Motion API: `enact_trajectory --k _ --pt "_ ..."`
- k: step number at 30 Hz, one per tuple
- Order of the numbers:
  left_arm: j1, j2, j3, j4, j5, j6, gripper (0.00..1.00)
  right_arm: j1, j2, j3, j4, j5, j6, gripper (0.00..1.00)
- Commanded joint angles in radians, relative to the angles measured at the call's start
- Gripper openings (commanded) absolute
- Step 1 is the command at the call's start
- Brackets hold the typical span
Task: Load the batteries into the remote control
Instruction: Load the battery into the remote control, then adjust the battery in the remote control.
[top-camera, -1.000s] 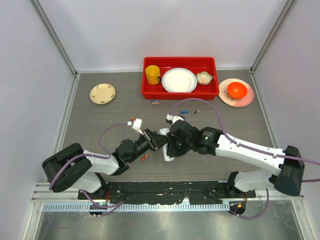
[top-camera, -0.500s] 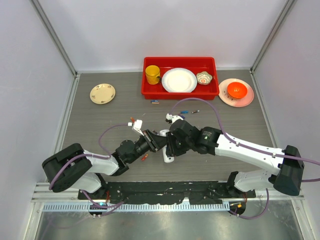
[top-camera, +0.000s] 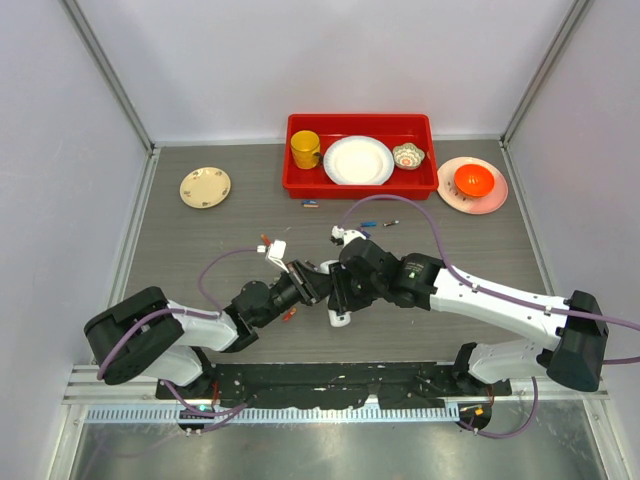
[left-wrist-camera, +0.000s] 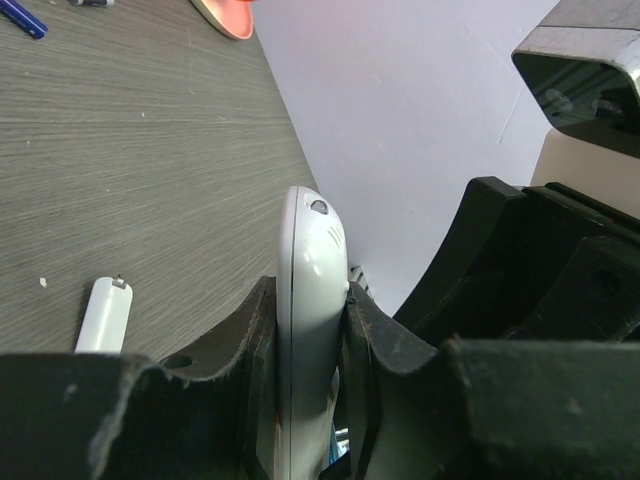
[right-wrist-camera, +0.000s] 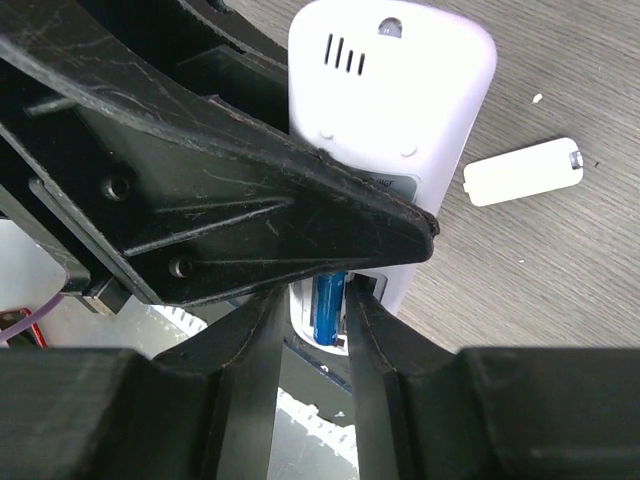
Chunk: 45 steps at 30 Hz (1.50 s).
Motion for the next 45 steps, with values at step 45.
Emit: enact_trajectory --k 45 --pt "0.112 0.008 0.065 0.343 0.235 -0.200 0.00 -0.017 -0.536 -0.194 0.243 0.273 -0.051 0.73"
